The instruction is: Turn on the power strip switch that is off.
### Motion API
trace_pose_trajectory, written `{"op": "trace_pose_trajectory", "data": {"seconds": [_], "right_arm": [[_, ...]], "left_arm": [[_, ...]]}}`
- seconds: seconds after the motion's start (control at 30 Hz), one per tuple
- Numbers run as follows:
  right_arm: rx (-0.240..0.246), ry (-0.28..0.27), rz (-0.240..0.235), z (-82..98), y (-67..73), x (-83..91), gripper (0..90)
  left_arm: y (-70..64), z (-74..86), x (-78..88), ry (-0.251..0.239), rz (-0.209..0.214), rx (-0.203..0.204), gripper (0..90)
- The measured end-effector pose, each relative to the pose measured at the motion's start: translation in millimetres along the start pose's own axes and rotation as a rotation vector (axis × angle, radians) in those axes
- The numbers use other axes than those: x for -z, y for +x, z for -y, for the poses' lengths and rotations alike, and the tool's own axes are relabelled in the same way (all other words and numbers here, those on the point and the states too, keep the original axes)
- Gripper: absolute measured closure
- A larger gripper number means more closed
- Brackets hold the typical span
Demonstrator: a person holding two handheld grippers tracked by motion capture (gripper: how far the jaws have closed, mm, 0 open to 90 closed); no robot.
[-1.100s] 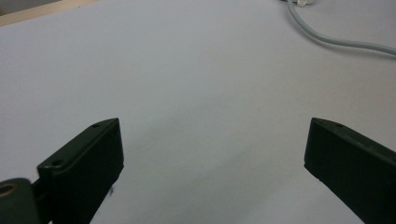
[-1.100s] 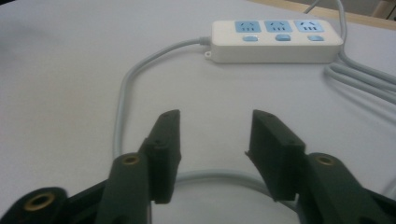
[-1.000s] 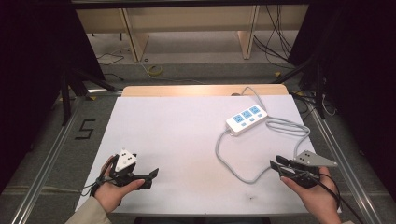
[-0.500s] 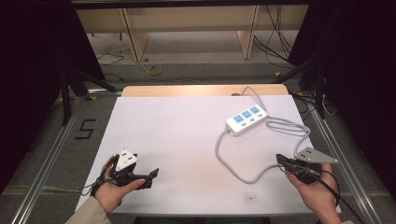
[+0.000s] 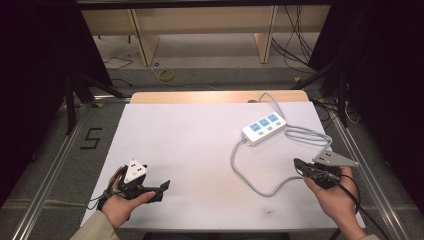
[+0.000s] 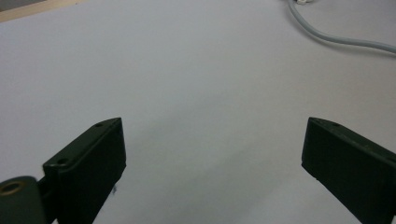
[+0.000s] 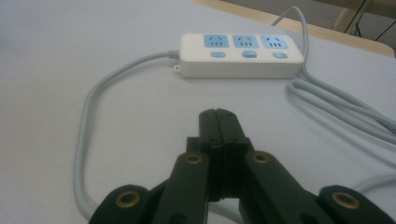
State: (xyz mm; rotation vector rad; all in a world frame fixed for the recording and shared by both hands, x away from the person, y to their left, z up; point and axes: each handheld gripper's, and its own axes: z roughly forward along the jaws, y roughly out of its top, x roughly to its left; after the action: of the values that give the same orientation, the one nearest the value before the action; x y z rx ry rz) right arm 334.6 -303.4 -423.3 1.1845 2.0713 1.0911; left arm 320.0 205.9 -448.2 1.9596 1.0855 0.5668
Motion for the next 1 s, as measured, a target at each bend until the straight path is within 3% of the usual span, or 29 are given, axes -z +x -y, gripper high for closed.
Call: {"op": "trace_pose_trajectory", "data": {"seconds": [1.0], "right_arm": [[-0.013,0.028,0.004,-24.3,-8.1,-24.2,90.0]], "left_arm": [[-0.9,0.0,-0.9,-0.007,0.003,0.006,6.6]]}}
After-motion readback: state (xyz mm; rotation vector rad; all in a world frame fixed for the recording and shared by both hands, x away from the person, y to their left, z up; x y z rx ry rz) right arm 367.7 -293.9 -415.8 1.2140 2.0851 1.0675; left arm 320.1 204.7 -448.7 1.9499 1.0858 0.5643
